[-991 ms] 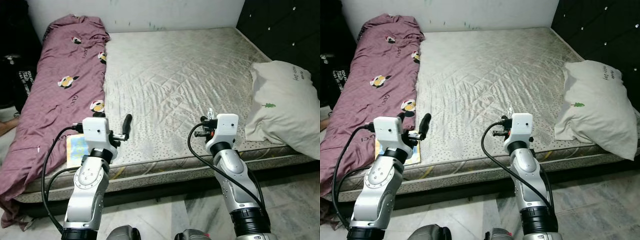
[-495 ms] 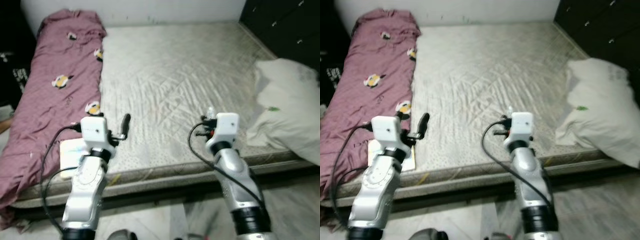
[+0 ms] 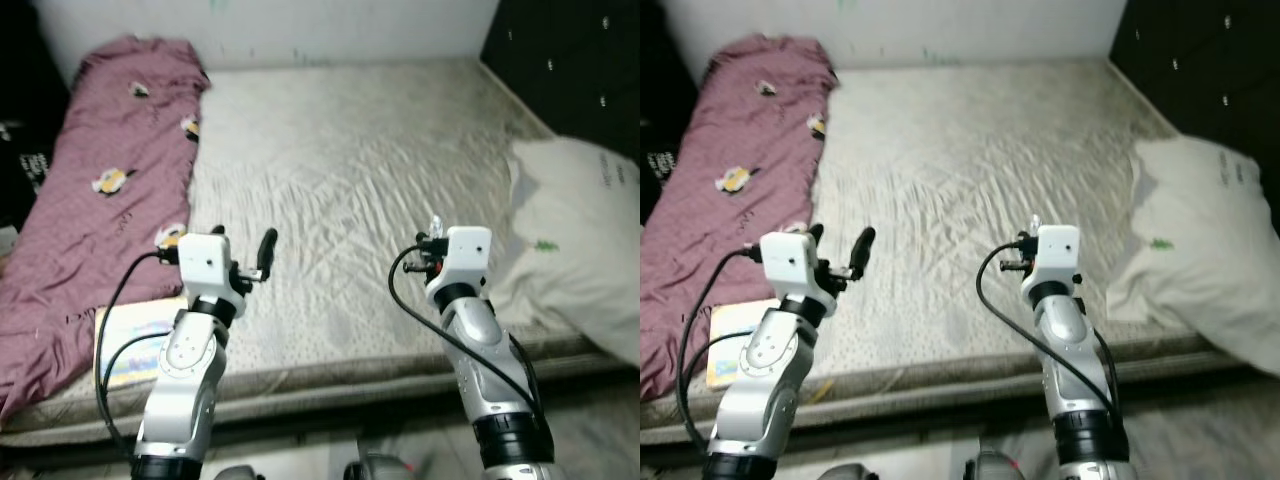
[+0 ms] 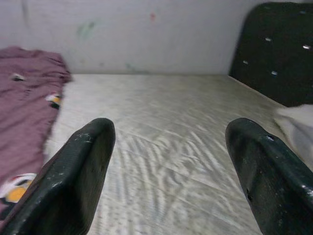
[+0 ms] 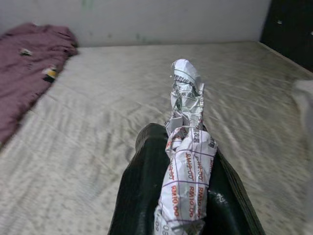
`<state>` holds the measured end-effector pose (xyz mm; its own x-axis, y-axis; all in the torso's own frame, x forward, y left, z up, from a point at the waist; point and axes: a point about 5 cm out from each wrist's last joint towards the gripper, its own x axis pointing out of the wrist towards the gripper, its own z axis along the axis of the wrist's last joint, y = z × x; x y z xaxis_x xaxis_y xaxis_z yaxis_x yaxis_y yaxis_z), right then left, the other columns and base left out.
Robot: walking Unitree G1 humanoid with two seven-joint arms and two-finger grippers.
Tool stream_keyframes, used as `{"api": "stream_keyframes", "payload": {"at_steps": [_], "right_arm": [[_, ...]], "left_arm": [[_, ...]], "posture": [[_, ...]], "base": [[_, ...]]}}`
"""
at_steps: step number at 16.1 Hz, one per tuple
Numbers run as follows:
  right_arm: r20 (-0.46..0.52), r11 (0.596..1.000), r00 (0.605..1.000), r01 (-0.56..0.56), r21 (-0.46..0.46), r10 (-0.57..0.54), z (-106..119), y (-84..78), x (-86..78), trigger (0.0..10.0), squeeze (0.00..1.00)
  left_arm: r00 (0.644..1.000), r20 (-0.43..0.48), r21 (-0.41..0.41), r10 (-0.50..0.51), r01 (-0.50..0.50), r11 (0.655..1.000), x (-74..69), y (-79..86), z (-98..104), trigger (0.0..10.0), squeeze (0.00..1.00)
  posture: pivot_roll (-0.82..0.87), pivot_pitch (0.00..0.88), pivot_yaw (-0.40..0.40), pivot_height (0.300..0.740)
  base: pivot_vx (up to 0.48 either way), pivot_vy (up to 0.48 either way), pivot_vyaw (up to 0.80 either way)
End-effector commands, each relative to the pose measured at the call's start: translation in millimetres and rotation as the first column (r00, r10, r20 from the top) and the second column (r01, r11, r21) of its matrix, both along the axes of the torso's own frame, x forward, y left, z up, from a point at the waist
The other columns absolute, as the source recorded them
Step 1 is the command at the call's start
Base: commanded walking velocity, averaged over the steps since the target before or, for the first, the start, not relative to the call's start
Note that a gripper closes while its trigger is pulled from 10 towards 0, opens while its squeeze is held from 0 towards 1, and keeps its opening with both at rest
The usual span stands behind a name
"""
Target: Clean up the room
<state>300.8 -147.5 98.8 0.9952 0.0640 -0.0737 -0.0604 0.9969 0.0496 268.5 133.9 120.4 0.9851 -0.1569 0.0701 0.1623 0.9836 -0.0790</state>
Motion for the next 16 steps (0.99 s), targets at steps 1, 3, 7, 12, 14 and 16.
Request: {"api": "stream_keyframes", "payload": {"at_steps": [1,3,7,12,14,16], "right_arm": [[0.009,1.000,1.000,-0.023,0.006,0.023,2.5,7.5,0.8,10.0,0.00],[0.006,1.000,1.000,-0.019,0.009,0.019,2.0,6.8,0.8,10.0,0.00],[0.003,1.000,1.000,-0.017,0.006,0.017,1.9,6.1,1.1,10.0,0.00],[0.002,1.000,1.000,-0.019,0.003,0.019,2.0,6.1,1.3,10.0,0.00],[0.002,1.000,1.000,-0.020,0.003,0.020,2.0,6.1,1.5,10.0,0.00],[0.005,1.000,1.000,-0.020,0.004,0.020,2.2,6.3,1.5,10.0,0.00]], "left_arm": [[0.998,-0.012,0.026,0.060,-0.059,0.998,1.4,9.5,-0.6,10.0,0.00],[0.998,-0.020,0.013,0.058,-0.058,0.998,2.1,9.3,-1.5,10.0,0.00],[0.998,-0.025,0.001,0.053,-0.053,0.999,2.5,8.0,-2.0,10.0,0.00],[0.998,-0.024,-0.005,0.052,-0.052,0.999,2.8,7.3,-1.6,10.0,0.00],[0.998,-0.024,-0.004,0.051,-0.051,0.999,3.1,7.3,-1.5,10.0,0.00],[0.998,-0.021,-0.001,0.051,-0.051,0.999,3.3,7.4,-1.3,10.0,0.00]], "posture": [[-0.04,0.051,0.001,0.740],[-0.04,0.051,0.001,0.740],[-0.04,0.053,-0.001,0.740],[-0.04,0.054,-0.002,0.740],[-0.04,0.053,-0.001,0.740],[-0.04,0.053,-0.001,0.740]], "base": [[0.000,0.000,0.00],[0.000,0.000,0.00],[0.000,0.347,-0.15],[0.000,0.476,0.00],[0.000,0.472,0.00],[0.000,0.472,0.00]]}}
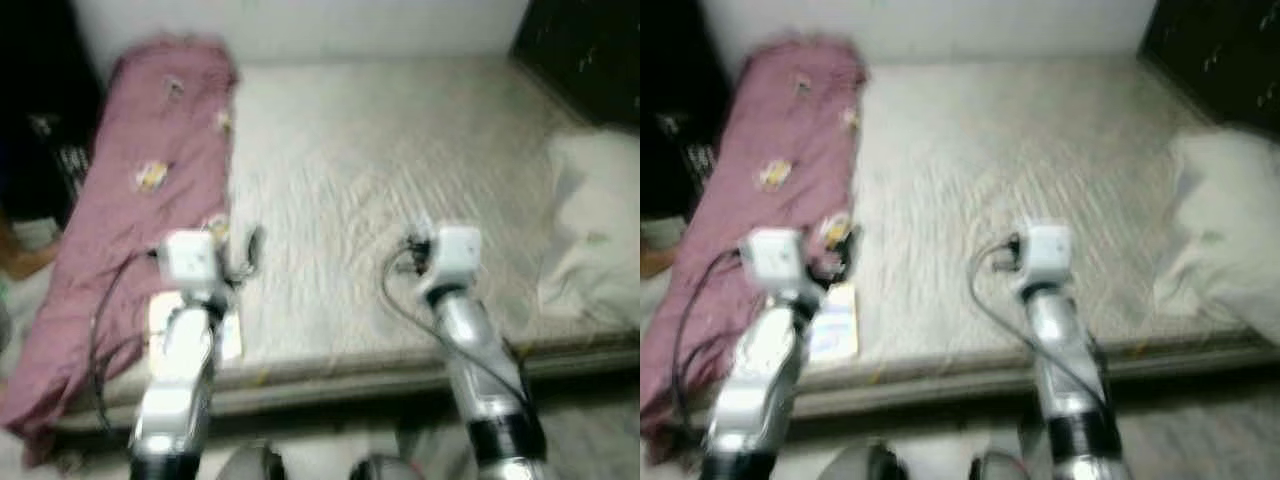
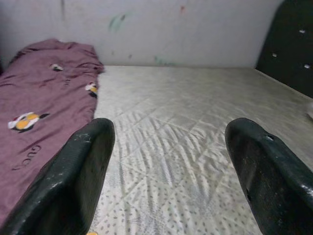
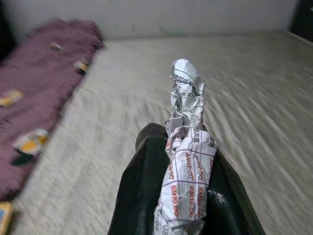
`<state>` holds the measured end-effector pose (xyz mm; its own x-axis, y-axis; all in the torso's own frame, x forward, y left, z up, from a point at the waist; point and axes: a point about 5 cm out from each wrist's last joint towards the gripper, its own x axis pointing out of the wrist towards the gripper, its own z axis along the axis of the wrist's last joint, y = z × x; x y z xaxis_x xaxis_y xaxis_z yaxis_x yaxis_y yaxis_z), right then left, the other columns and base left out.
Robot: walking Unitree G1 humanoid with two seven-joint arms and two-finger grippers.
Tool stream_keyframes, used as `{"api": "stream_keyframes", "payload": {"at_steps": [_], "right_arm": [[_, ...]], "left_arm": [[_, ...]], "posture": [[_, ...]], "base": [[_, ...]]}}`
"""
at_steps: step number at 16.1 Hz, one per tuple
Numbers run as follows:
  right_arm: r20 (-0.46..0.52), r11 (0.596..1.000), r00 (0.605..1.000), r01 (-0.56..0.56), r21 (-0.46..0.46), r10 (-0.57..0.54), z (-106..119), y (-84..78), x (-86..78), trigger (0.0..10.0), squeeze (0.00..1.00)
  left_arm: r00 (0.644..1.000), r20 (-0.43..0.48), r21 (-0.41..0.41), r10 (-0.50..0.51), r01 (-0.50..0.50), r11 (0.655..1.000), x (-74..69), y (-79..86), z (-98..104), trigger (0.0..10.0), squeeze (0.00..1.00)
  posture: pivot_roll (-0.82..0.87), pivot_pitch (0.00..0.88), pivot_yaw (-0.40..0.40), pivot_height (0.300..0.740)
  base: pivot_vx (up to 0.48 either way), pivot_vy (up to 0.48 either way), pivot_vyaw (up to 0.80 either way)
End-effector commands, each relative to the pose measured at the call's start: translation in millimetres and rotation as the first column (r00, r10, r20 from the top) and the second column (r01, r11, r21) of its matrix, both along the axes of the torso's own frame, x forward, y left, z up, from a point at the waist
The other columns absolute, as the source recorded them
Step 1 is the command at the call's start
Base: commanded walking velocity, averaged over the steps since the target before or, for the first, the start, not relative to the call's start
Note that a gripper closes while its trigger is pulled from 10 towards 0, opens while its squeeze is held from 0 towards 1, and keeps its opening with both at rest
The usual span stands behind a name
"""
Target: Clean up the room
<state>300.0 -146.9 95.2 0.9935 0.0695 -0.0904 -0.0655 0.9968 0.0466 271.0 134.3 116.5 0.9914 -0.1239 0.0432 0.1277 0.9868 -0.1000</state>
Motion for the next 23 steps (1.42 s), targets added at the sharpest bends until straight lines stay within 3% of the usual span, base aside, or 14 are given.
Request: {"api": "stream_keyframes", "payload": {"at_steps": [1,6,14,23], "right_arm": [[0.026,1.000,1.000,-0.016,0.014,0.015,6.2,5.8,2.2,10.0,0.00],[0.046,0.999,0.998,-0.031,-0.015,0.032,8.6,7.7,2.2,10.0,0.00],[0.052,0.998,0.998,-0.045,-0.035,0.047,8.7,9.4,0.8,10.0,0.00],[0.058,0.998,0.997,-0.054,-0.030,0.056,8.7,10.9,2.5,10.0,0.00]], "left_arm": [[1.000,0.008,0.016,0.018,-0.018,1.000,0.9,7.1,2.5,10.0,0.00],[1.000,0.007,0.019,0.019,-0.019,1.000,1.5,6.9,2.3,10.0,0.00],[1.000,0.012,0.025,0.014,-0.014,1.000,0.7,6.0,2.4,10.0,0.00],[1.000,0.016,0.043,0.017,-0.018,0.999,2.5,5.9,1.8,10.0,0.00]], "posture": [[-0.04,0.052,0.000,0.740],[-0.04,0.052,0.000,0.740],[-0.04,0.052,-0.001,0.740],[-0.04,0.037,0.001,0.740]], "base": [[0.000,0.472,0.00],[0.000,0.472,0.08],[0.000,0.472,0.80],[0.000,0.053,0.71]]}}
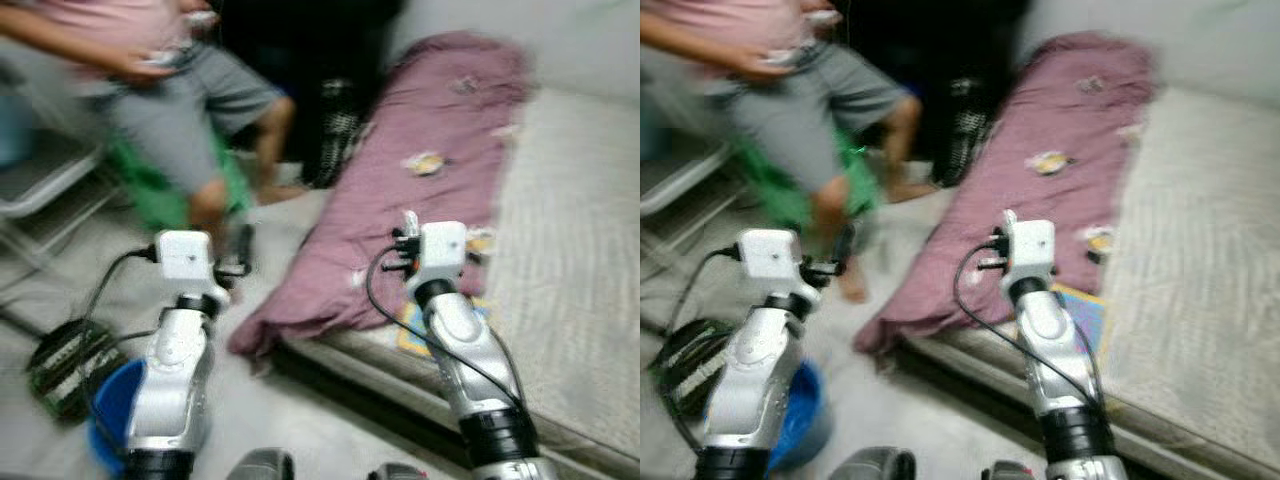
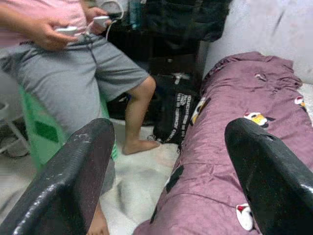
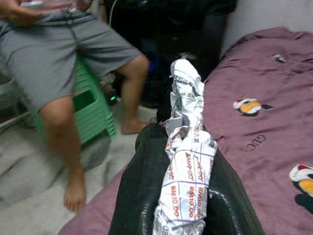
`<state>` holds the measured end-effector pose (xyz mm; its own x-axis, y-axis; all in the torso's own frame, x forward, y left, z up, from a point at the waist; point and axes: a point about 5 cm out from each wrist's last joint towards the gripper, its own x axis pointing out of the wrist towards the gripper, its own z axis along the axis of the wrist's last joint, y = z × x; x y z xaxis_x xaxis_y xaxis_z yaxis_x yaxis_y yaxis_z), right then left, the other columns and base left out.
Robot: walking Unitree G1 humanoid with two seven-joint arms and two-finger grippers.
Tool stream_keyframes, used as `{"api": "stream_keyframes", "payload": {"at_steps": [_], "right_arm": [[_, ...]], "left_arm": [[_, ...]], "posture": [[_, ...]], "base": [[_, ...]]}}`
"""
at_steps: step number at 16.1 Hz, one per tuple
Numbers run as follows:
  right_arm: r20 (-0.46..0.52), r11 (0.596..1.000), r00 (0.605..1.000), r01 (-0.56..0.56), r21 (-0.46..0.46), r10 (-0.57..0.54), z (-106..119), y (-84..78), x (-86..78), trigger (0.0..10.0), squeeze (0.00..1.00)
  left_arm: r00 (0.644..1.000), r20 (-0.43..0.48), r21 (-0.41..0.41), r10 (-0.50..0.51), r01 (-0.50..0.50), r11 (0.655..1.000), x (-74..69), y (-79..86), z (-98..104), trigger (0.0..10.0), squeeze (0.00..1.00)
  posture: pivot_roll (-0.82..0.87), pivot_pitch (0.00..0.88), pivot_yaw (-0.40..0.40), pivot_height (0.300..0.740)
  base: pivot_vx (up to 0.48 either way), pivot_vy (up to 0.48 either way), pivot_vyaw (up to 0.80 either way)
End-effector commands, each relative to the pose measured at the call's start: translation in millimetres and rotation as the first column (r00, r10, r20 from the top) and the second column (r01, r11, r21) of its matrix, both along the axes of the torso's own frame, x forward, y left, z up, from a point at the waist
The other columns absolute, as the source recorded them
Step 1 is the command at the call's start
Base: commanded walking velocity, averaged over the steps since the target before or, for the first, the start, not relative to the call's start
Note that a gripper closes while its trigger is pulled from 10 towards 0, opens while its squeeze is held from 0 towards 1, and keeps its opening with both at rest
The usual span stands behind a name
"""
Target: Clean up the room
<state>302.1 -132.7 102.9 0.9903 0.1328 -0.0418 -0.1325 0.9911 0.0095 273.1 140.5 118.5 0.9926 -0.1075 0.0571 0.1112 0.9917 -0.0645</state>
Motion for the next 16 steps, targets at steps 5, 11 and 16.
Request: {"api": "stream_keyframes", "payload": {"at_steps": [5,11,16], "right_arm": [[0.003,1.000,1.000,0.011,0.006,-0.011,0.6,-3.7,0.3,10.0,0.00],[0.015,1.000,1.000,0.006,0.000,-0.006,3.4,-3.1,1.2,10.0,0.00],[0.026,1.000,1.000,-0.007,-0.007,0.007,4.9,-2.1,2.2,10.0,0.00]], "left_arm": [[1.000,-0.008,-0.001,0.006,-0.006,1.000,0.7,0.2,-0.9,10.0,0.00],[1.000,0.016,0.008,0.014,-0.015,1.000,1.1,0.3,2.1,10.0,0.00],[1.000,0.023,0.003,0.007,-0.007,1.000,1.4,-1.1,3.3,10.0,0.00]], "posture": [[-0.04,0.041,0.001,0.740],[-0.05,0.038,0.003,0.740],[-0.05,0.033,-0.001,0.740]], "base": [[0.000,0.480,0.00],[0.000,0.080,0.00],[0.000,0.000,0.48]]}}
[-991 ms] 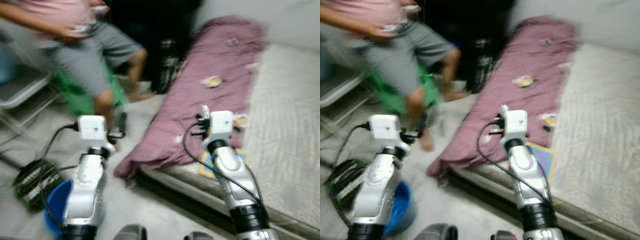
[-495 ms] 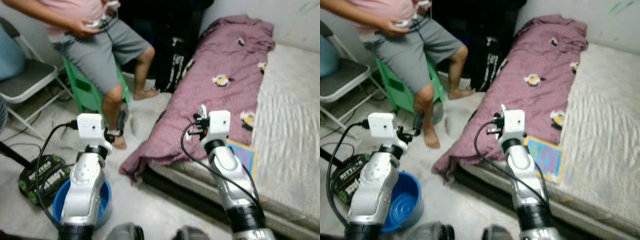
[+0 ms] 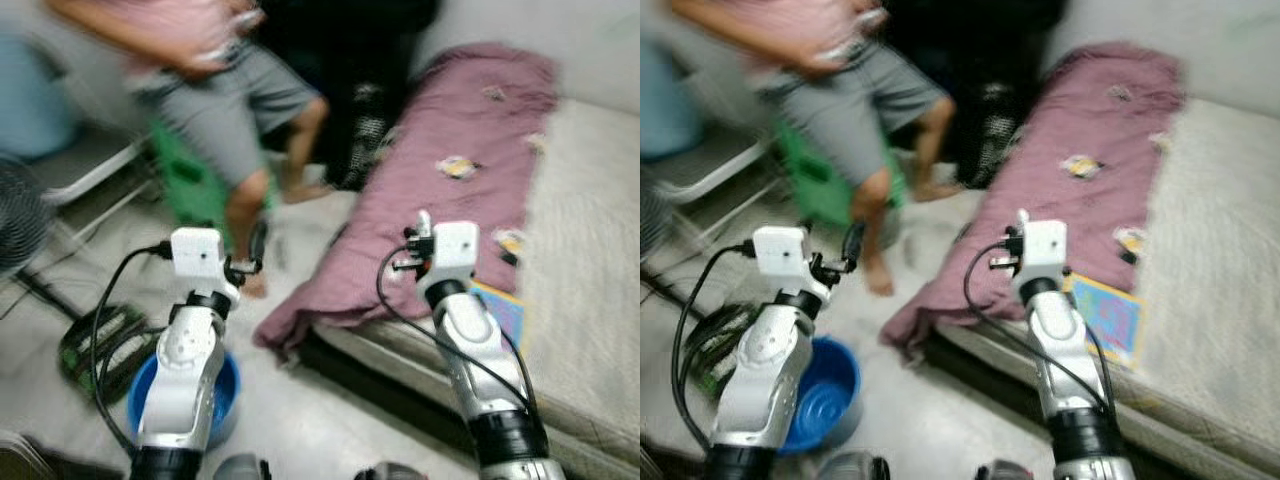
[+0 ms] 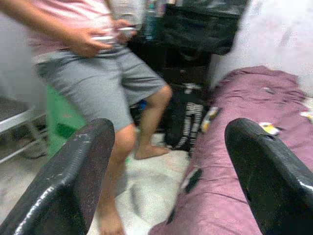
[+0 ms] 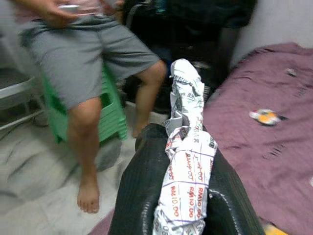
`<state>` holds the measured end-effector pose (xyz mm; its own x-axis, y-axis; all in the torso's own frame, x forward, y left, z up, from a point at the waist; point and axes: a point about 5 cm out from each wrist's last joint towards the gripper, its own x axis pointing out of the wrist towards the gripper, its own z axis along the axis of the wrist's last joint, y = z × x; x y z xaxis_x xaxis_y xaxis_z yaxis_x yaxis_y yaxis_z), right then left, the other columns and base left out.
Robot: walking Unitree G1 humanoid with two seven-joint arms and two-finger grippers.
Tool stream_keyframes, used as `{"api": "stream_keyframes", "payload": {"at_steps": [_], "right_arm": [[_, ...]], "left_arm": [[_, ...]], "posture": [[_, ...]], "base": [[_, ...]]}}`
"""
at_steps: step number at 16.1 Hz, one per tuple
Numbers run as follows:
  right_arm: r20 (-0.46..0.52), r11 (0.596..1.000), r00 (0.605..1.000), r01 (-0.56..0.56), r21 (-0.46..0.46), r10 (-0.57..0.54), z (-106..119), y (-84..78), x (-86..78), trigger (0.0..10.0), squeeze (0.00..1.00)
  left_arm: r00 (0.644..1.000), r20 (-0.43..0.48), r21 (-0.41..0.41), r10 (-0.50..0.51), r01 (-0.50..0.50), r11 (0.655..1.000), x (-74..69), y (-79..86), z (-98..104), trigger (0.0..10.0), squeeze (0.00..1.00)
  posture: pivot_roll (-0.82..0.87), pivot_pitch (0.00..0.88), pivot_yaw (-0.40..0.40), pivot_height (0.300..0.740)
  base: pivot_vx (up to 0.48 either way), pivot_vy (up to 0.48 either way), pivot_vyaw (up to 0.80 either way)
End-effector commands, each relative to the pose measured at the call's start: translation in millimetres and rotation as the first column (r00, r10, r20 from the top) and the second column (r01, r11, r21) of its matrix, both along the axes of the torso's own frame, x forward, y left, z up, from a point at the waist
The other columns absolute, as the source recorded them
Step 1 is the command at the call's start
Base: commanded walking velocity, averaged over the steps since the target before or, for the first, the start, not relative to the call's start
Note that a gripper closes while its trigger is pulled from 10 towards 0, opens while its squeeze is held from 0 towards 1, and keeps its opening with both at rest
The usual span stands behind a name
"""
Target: Clean up the room
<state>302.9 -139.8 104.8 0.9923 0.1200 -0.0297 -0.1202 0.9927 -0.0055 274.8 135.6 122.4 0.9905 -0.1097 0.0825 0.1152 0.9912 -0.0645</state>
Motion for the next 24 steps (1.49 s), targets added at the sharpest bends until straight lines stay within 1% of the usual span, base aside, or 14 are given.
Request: {"api": "stream_keyframes", "payload": {"at_steps": [1,4,5,24], "right_arm": [[0.012,1.000,1.000,-0.018,0.006,0.018,3.1,4.8,1.6,10.0,0.00],[0.013,1.000,1.000,-0.017,0.004,0.017,3.1,4.7,1.6,10.0,0.00],[0.013,1.000,1.000,-0.018,0.004,0.018,3.2,4.7,1.6,10.0,0.00],[0.013,1.000,1.000,-0.018,0.004,0.018,2.5,5.1,2.8,10.0,0.00]], "left_arm": [[1.000,0.000,0.015,0.009,-0.009,1.000,-0.5,3.6,-0.3,10.0,0.00],[1.000,0.000,0.026,0.011,-0.011,1.000,0.5,3.1,-0.5,10.0,0.00],[1.000,0.003,0.041,0.021,-0.021,0.999,1.1,4.2,-0.7,10.0,0.00],[1.000,-0.010,0.052,0.013,-0.012,0.999,2.6,4.2,-2.4,10.0,0.00]], "posture": [[-0.05,0.033,0.000,0.740],[-0.05,0.033,-0.001,0.740],[-0.05,0.035,0.000,0.740],[-0.05,0.029,0.006,0.740]], "base": [[0.000,0.000,0.80],[0.000,0.000,0.80],[0.000,0.000,0.80],[0.000,0.000,0.80]]}}
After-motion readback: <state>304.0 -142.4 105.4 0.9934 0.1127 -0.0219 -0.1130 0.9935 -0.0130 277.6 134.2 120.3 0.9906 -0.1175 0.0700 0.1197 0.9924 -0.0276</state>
